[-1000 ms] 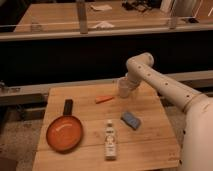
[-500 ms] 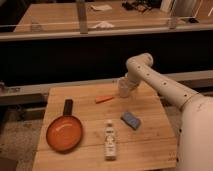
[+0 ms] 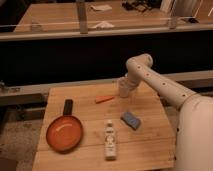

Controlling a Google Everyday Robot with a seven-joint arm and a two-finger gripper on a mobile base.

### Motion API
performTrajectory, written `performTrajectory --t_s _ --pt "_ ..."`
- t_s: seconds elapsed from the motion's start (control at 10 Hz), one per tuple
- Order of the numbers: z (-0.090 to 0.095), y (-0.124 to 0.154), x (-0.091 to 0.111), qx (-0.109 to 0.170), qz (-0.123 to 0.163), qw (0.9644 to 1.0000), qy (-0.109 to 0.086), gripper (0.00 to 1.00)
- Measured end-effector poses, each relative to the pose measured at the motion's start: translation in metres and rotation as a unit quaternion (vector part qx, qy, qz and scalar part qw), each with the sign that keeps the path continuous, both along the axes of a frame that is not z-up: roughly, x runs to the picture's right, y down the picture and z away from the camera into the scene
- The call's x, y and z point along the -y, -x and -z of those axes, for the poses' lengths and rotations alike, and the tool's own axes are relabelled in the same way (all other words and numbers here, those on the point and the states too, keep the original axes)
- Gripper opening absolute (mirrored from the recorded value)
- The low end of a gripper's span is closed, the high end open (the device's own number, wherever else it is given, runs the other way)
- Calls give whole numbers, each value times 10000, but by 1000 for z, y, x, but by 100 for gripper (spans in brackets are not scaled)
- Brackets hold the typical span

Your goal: Pick up the ceramic cup

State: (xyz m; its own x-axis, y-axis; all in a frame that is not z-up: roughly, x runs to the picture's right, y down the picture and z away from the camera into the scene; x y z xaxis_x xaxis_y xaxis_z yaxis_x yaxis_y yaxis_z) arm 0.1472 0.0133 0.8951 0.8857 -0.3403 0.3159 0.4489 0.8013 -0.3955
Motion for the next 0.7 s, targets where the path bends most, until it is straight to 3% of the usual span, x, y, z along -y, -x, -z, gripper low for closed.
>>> performTrajectory --t_s 0.3,0.7 --pt "-3 1 0 9 -2 10000 -2 78" --pt "-6 1 1 14 -3 10000 -20 68"
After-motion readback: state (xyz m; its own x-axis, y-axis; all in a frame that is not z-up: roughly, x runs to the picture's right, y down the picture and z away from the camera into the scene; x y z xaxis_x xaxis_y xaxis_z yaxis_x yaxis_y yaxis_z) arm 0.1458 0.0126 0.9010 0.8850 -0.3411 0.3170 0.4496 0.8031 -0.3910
